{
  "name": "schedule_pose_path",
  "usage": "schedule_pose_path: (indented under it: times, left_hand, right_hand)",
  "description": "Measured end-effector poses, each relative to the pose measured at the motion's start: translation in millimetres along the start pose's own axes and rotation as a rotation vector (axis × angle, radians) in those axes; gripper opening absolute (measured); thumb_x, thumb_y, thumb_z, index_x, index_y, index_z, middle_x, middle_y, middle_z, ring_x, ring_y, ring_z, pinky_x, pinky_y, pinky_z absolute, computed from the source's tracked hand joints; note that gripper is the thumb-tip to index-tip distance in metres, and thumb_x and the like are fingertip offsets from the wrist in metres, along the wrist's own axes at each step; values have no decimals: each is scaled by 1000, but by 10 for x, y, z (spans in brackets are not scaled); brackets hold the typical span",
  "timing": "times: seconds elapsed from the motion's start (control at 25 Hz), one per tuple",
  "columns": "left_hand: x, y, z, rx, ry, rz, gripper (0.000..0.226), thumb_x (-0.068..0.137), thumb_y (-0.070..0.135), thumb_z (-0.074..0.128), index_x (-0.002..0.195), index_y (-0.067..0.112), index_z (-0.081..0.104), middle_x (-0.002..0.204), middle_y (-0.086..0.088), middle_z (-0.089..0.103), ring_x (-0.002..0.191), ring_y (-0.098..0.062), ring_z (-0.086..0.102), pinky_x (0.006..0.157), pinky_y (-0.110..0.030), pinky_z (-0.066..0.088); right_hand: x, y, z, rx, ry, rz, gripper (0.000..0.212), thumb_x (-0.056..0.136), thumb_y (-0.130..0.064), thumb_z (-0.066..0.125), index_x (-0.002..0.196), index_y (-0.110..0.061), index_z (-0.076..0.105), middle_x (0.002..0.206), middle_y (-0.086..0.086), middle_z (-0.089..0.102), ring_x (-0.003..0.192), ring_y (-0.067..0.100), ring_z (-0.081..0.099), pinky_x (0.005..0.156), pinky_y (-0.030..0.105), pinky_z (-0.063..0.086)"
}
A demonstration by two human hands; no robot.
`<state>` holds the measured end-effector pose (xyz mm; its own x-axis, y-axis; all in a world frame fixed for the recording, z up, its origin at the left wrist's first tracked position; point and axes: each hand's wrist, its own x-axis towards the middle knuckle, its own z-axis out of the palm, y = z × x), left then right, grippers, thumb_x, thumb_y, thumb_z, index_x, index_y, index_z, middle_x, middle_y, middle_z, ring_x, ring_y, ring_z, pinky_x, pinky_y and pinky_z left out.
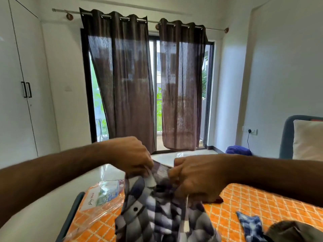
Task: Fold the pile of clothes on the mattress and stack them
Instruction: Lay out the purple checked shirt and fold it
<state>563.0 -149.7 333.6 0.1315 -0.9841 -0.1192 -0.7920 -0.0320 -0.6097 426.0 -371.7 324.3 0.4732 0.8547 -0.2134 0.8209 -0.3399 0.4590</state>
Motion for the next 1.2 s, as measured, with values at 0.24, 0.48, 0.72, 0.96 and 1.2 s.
schedule_pose_path:
  times: [0.24,0.48,0.72,0.96,1.2]
  left_hand:
    - [-315,-437,-404,259,66,-130,15,95,40,57,109,35,55,121,16,53,73,-19,68,49,-30,42]
    - [-102,-788,-827,349,229,-354,21,100,32,54,119,28,60,112,8,65,86,-18,71,65,-29,49]
    - [-236,-1031,-742,-235,443,-621,33,98,48,53,86,19,63,72,6,62,65,-12,62,69,-41,56]
    - [-107,-979,-957,-254,544,-495,31,98,36,61,72,21,55,61,12,52,54,-5,53,59,-23,40]
    - [21,-900,-1002,-250,687,-484,29,96,34,64,73,18,58,61,14,50,54,-2,49,57,-20,39]
  right_hand:
    - [-330,897,-146,-199,-95,535,21,95,-36,57,114,-31,65,109,-6,70,110,17,64,107,44,15]
    - [-235,1474,-456,-312,-157,813,8,93,-19,60,95,-23,67,89,-2,65,98,18,64,95,35,37]
    - [-221,1384,-824,301,-72,532,22,94,-27,70,96,-5,74,85,11,71,72,22,63,70,34,48]
    - [-216,1445,-758,316,477,626,7,102,-18,58,101,-19,64,90,-10,65,81,-6,58,72,15,36]
    - [-99,1434,-686,479,835,723,23,88,-36,76,103,-19,71,87,-6,75,75,5,72,73,34,59]
